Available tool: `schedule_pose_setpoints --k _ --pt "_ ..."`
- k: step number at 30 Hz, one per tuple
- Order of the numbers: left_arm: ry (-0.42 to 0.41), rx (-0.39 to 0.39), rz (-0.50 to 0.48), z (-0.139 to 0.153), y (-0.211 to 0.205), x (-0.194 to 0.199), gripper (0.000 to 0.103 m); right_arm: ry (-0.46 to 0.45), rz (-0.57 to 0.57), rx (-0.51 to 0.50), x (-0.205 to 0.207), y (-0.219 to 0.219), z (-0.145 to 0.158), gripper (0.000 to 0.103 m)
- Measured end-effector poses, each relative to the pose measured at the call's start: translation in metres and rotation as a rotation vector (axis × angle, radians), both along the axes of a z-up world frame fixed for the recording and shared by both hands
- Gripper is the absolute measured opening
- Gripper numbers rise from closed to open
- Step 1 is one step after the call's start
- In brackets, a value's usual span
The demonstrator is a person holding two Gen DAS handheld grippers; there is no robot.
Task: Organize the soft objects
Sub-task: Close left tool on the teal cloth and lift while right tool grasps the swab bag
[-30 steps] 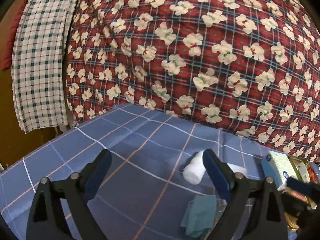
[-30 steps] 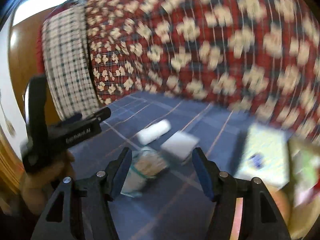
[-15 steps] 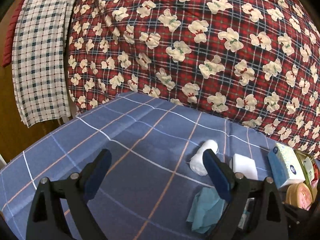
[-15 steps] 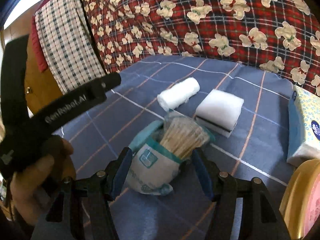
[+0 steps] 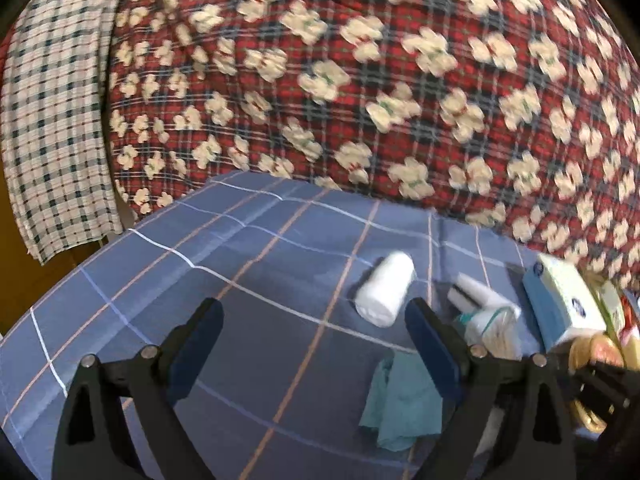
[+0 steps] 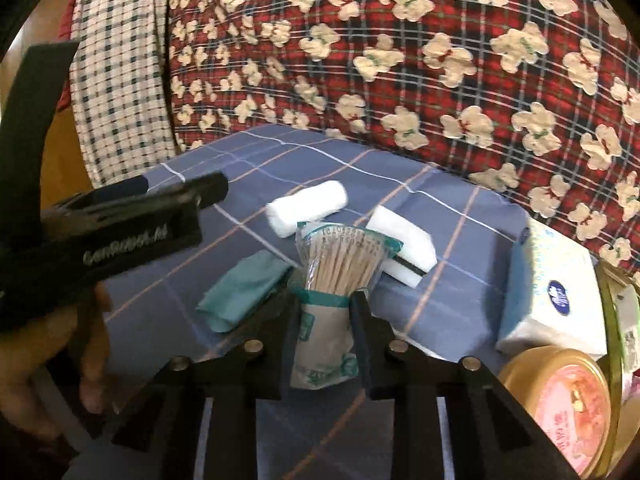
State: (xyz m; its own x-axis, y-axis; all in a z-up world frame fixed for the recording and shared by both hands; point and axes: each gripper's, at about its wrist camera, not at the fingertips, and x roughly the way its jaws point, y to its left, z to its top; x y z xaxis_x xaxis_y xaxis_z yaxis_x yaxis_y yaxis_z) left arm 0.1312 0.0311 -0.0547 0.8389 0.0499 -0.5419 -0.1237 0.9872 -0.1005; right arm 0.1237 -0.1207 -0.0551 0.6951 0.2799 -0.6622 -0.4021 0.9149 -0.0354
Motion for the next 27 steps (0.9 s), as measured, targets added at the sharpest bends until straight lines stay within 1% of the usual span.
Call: schedule_pose_setpoints --k 3,5,8,9,10,12,13,17,19,21,23,27 --pt "0.0 0.016 -0.023 0.001 -0.006 -0.001 0.094 0.001 0.0 -0.01 0.002 -0.002 -0.002 0.028" --pt "0.0 0.02 -0.03 0.001 -0.007 -0.001 0.094 0.011 0.004 0.015 0.005 -0.006 -0.003 0.03" --pt "0.005 0.017 -0.032 0.0 -0.008 -0.001 0.094 0.041 0.005 0.047 0.01 -0.009 -0.006 0.034" --pt "0.005 0.016 -0.032 0.0 -0.008 -0.001 0.094 0.048 0.003 0.051 0.01 -0.009 -0.007 0.038" --pt "0.005 0.017 -0.033 0.0 -0.008 -0.001 0.094 0.06 0.001 0.058 0.012 -0.01 -0.008 0.039" --pt "0.005 0.018 -0.035 0.0 -0.008 -0.001 0.094 0.08 0.0 0.078 0.014 -0.012 -0.01 0.039" --pt "0.003 0.019 -0.037 0.0 -0.008 -0.001 0.094 0.08 0.004 0.075 0.013 -0.011 -0.01 0.036" --pt "-0.003 0.018 -0.048 0.002 -0.01 -0.004 0.093 0.048 0.003 0.049 0.007 -0.006 -0.007 0.031" --pt "-0.002 0.013 -0.056 0.002 -0.01 -0.004 0.092 0.017 -0.014 0.034 0.003 -0.006 -0.005 0.03" --pt "-0.006 0.015 -0.062 0.002 -0.011 -0.005 0.092 -0.037 -0.036 0.012 -0.002 -0.007 0.0 0.03" --pt "-0.009 0.029 -0.07 0.003 -0.015 -0.006 0.092 -0.069 -0.06 -0.003 -0.004 -0.009 0.003 0.03" --pt "0.016 0.075 -0.132 0.001 -0.03 -0.004 0.093 -0.088 -0.102 0.004 -0.003 -0.017 0.006 0.03"
